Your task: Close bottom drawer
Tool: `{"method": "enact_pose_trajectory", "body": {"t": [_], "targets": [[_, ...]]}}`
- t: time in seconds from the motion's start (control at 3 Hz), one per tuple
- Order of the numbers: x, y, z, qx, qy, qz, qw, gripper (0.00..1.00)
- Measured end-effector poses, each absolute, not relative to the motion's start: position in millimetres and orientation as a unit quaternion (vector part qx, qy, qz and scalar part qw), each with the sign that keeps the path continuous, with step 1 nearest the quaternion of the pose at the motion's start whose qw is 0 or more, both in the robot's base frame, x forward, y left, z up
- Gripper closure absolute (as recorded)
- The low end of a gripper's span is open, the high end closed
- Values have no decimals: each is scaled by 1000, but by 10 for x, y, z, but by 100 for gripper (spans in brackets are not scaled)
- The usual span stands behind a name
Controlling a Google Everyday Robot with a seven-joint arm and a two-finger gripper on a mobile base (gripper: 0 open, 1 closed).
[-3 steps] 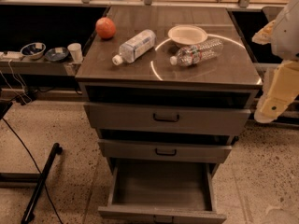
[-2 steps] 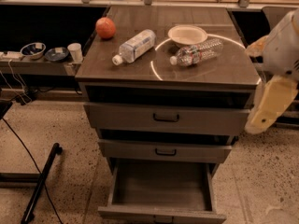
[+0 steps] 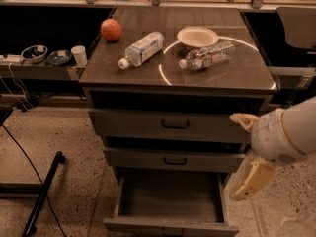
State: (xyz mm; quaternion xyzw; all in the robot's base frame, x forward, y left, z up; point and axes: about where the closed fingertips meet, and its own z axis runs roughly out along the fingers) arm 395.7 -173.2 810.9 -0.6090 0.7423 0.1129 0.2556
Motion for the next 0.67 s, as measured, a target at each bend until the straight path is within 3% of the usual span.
{"method": "enact_pose_trajectory", "body": {"t": [0.33,0.67], "targets": [[3981,-1789,7995,-617,731,91,276,0],[4086,-1791,7573,-597,738,124,289,0]]}}
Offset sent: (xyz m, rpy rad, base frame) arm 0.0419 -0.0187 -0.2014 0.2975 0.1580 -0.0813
